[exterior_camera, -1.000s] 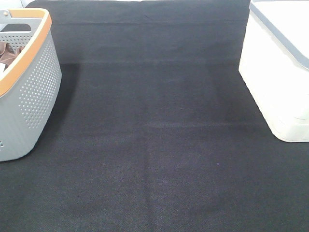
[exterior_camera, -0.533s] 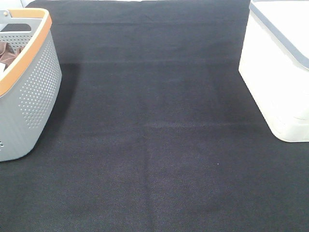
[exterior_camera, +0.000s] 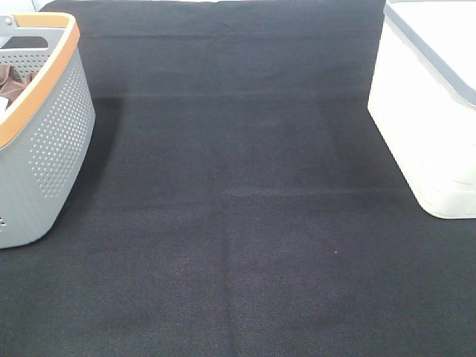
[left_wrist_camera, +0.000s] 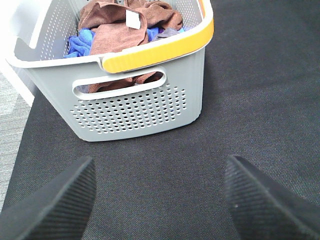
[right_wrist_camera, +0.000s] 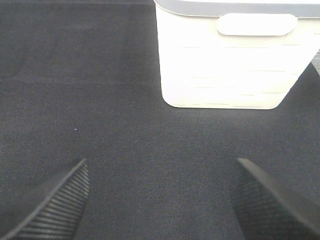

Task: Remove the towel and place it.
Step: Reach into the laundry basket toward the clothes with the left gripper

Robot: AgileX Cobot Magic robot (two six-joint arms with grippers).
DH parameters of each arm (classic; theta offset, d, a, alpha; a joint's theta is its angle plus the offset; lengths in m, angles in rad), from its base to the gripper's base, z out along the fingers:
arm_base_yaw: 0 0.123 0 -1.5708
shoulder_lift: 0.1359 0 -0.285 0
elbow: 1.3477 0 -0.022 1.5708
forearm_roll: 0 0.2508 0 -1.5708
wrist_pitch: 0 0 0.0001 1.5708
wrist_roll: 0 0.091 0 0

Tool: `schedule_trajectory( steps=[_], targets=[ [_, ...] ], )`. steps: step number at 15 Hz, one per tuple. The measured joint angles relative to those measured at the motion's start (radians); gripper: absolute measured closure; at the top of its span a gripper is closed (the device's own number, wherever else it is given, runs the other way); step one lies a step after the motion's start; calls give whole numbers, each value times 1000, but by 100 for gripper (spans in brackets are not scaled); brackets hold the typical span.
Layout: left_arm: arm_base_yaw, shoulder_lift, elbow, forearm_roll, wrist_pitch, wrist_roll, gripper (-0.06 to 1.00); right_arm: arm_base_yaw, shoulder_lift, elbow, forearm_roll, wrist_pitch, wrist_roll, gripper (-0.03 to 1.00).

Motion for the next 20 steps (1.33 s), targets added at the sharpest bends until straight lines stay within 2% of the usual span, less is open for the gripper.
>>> schedule_trajectory(
  steps=[20],
  targets=[
    [0, 0, 0, 0, 0, 0, 25, 0, 0, 0, 0, 0, 0, 23]
  ],
)
